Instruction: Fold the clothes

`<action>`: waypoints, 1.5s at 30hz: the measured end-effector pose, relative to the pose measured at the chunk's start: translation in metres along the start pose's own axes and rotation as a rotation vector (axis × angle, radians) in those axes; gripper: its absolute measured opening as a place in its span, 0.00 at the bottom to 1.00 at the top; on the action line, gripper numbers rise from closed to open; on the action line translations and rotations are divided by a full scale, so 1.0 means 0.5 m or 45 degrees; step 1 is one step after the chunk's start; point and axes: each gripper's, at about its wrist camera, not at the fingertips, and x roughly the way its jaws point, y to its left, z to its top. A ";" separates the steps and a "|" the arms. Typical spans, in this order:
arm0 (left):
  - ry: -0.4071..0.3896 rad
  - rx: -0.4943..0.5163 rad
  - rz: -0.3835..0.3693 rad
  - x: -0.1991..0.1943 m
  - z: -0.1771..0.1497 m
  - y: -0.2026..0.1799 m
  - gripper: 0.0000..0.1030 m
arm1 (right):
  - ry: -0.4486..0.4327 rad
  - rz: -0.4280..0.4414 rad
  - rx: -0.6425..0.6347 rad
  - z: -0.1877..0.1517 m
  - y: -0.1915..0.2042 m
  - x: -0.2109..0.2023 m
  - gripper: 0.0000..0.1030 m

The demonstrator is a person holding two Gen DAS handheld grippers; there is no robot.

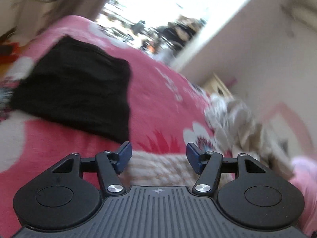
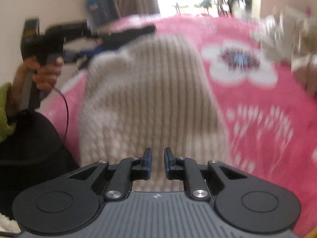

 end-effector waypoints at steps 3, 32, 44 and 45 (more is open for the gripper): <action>0.033 -0.050 0.041 -0.022 0.001 0.020 0.62 | -0.085 0.042 -0.155 0.046 0.055 -0.002 0.44; 0.419 0.142 -0.466 0.191 0.050 -0.417 0.73 | -0.439 -0.315 0.396 0.053 -0.357 -0.163 0.14; 0.485 0.424 -0.509 0.127 -0.040 -0.455 0.74 | -0.456 -0.241 0.682 -0.082 -0.492 -0.246 0.60; 0.518 0.445 -0.454 0.116 -0.054 -0.437 0.74 | -0.415 -0.114 0.663 -0.077 -0.471 -0.236 0.70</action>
